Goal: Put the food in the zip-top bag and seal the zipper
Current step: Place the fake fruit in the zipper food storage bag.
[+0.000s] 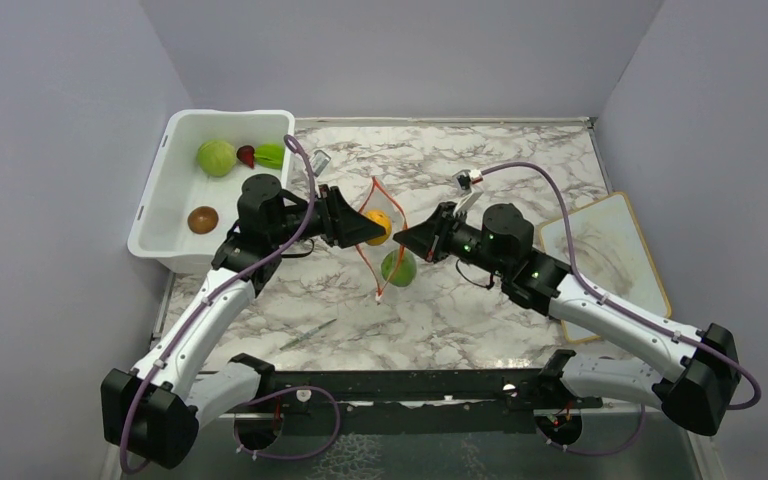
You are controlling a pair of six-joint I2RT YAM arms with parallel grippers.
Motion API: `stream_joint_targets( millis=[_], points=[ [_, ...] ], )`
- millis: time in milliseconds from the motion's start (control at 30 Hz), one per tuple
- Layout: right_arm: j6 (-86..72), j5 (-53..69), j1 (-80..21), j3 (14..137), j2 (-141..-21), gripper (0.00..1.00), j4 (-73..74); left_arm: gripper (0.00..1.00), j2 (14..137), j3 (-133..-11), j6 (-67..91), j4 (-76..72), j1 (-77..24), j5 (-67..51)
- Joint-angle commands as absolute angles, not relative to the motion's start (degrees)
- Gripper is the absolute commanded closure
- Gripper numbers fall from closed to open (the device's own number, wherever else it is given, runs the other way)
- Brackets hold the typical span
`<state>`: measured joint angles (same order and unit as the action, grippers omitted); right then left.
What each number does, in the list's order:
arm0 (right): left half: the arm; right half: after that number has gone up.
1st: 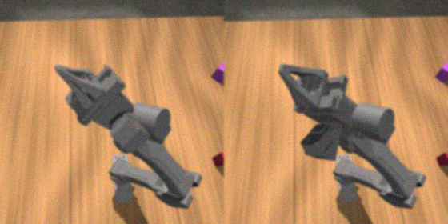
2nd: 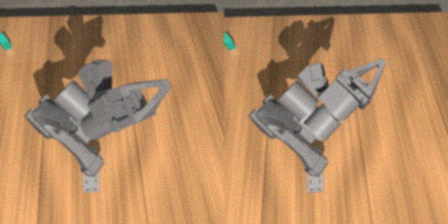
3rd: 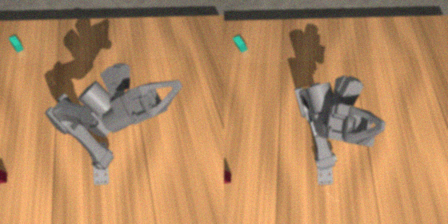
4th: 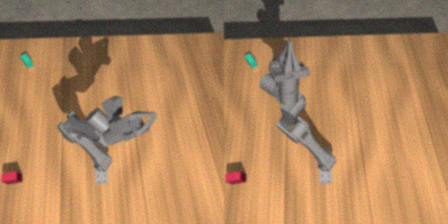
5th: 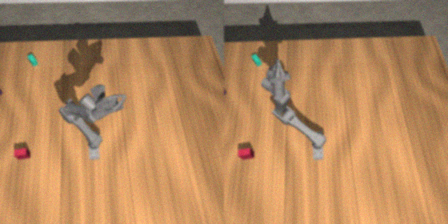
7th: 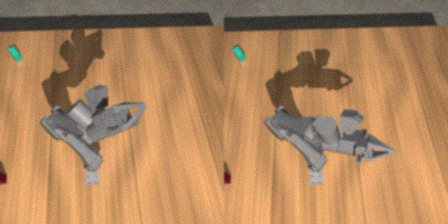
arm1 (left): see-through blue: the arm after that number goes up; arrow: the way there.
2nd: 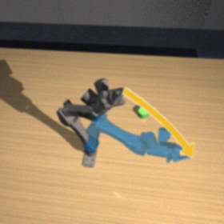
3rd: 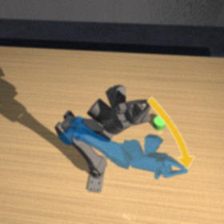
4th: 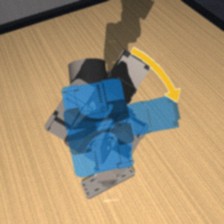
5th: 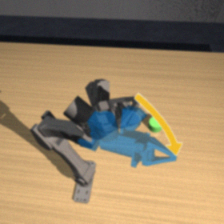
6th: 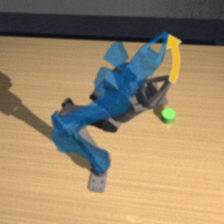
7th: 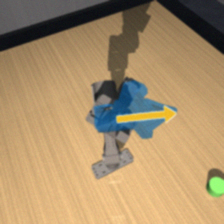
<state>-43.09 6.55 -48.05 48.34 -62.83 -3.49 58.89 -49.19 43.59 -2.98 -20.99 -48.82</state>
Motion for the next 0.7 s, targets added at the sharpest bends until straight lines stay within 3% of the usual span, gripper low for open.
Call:
stream_joint_targets(
  millis=[0, 267, 667],
  points=[
    [-43.23, 9.81, -48.24, 47.14, -62.36, 0.99, -8.3, 0.55, 60.02, -48.7, 43.67, -2.42, -21.56, -44.65],
    [-44.02, 10.84, -48.24, 46.37, -62.78, 0.99, -9.7, 0.5, 59.85, -48.69, 42.81, -0.05, -21.7, -40.58],
    [-45.57, 11.08, -48.25, 44.95, -62.82, 0.99, -11.22, 0.21, 58.19, -48.94, 42.56, 0.32, -21.8, -40.59]
  ],
)
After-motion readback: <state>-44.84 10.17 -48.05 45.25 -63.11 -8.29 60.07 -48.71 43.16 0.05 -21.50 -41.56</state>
